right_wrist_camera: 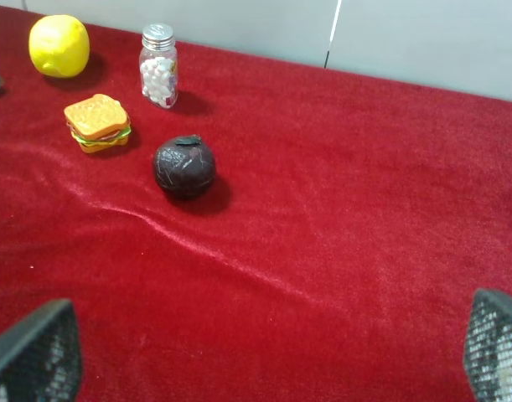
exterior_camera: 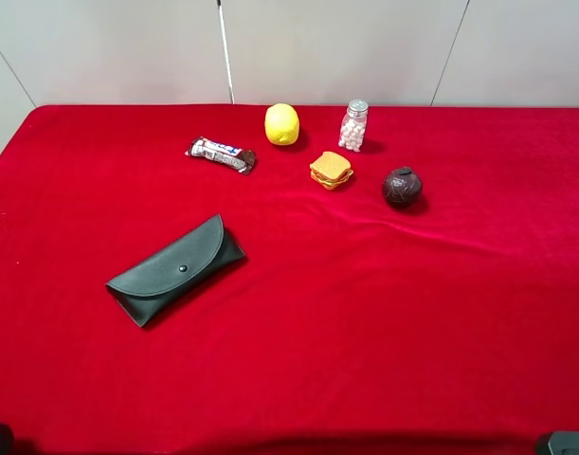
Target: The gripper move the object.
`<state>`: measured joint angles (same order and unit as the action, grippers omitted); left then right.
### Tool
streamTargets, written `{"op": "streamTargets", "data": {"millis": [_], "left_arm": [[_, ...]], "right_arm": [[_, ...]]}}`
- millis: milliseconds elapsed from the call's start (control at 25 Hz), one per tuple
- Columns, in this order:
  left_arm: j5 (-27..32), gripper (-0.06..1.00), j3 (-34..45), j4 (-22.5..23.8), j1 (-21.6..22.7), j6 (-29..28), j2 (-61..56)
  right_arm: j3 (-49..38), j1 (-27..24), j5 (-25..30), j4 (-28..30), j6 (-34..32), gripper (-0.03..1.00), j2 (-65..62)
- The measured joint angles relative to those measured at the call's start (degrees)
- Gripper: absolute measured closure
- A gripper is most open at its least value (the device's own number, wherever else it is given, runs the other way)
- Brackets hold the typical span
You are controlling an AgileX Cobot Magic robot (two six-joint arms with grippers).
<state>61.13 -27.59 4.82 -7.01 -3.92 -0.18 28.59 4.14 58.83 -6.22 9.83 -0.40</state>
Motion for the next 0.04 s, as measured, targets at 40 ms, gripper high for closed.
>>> {"op": "streamTargets", "data": {"millis": [40], "left_arm": [[0.00, -0.01, 0.00, 0.00, 0.00, 0.00, 0.00]], "right_arm": [[0.00, 0.00, 0.00, 0.00, 0.00, 0.27, 0.00]]}}
